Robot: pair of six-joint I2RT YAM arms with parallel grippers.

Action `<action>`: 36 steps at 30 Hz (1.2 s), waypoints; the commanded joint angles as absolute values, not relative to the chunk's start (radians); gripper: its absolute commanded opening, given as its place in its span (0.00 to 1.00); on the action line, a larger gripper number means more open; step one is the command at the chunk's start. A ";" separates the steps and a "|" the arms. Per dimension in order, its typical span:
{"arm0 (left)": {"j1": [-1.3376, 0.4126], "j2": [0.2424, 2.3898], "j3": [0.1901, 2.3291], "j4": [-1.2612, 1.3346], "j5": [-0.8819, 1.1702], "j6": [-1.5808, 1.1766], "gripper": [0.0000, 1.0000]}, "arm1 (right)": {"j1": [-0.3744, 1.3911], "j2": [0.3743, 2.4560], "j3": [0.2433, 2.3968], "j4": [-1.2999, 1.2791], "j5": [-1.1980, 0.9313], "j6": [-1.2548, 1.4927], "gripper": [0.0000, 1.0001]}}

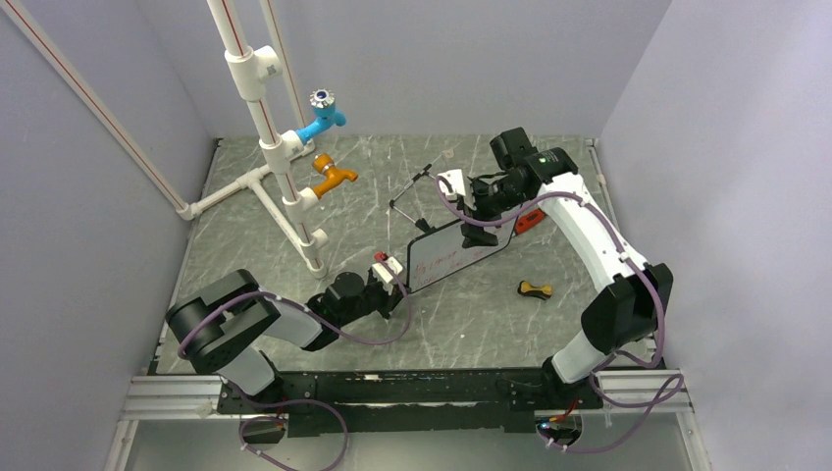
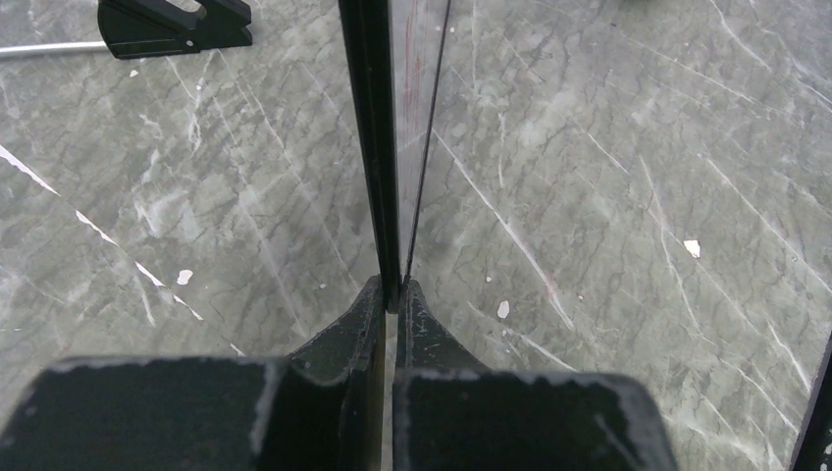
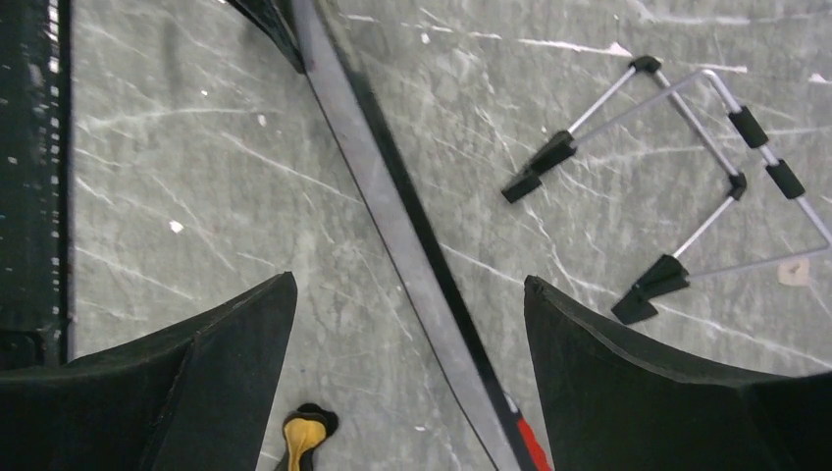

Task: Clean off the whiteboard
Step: Pass from the left arm to the right

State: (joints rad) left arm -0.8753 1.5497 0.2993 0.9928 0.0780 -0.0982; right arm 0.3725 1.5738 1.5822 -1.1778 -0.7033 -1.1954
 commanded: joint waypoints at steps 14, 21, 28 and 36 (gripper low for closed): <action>-0.873 1.559 0.314 1.088 0.103 -0.092 0.00 | 0.374 1.692 1.660 -1.224 -0.523 -1.264 0.45; -0.873 1.516 0.289 1.107 0.077 -0.117 0.19 | 0.369 1.719 1.695 -1.282 -0.517 -1.256 0.00; -0.873 1.307 0.243 0.978 0.063 -0.223 0.55 | 0.286 1.667 1.719 -1.239 -0.535 -1.128 0.00; -0.888 1.161 0.241 0.806 0.155 -0.293 0.68 | 0.183 1.597 1.706 -1.230 -0.443 -1.027 0.00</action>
State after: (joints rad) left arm -0.8730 1.1999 0.2459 0.8913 0.0860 -0.2478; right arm 0.2142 1.6791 1.6634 -1.2404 -0.4992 -1.0962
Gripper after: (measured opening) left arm 0.672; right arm 0.043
